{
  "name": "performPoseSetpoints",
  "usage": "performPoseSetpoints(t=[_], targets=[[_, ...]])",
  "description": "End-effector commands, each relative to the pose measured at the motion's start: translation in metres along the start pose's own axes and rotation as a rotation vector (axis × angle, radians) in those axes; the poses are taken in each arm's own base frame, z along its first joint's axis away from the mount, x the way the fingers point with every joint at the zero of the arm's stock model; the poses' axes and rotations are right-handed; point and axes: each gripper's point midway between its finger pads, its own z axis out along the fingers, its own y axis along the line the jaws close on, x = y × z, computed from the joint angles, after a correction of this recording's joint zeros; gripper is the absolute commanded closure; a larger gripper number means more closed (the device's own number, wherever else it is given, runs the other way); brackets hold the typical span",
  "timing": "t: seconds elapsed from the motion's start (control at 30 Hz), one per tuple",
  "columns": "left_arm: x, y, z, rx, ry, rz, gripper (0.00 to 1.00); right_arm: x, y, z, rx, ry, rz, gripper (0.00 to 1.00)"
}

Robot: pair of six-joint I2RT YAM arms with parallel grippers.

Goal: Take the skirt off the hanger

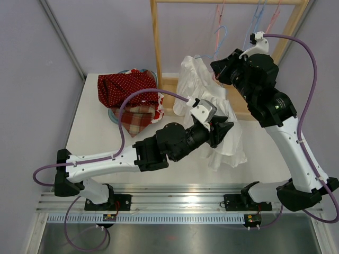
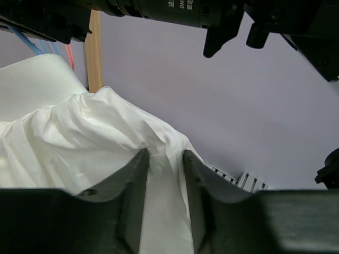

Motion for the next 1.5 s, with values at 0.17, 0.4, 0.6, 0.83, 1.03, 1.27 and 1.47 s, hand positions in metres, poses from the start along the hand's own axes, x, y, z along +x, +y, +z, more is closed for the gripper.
performPoseSetpoints(t=[0.17,0.4,0.6,0.83,1.03,1.27,1.47], targets=[[-0.016,-0.011,0.006,0.062,-0.045,-0.045,1.00,-0.045,0.021,-0.034,-0.092,-0.158,0.070,1.00],[-0.016,-0.032,-0.010,0.152,-0.001,-0.052,1.00,-0.045,0.017,-0.023,-0.067,-0.174,0.043,1.00],[0.017,-0.082,-0.054,0.216,0.088,-0.035,1.00,-0.053,0.009,-0.002,0.008,-0.211,0.004,1.00],[0.091,-0.133,-0.107,0.337,0.253,-0.104,1.00,-0.074,-0.009,0.016,0.138,-0.320,-0.008,1.00],[0.126,-0.135,-0.136,0.283,0.323,-0.137,1.00,-0.083,-0.010,0.022,0.163,-0.366,0.031,1.00],[0.067,-0.068,-0.144,0.020,0.231,-0.037,0.61,-0.048,0.064,-0.001,-0.284,-0.151,-0.149,1.00],[0.002,-0.014,-0.150,-0.123,0.083,0.047,0.49,-0.015,0.056,-0.023,-0.327,-0.045,-0.145,1.00]])
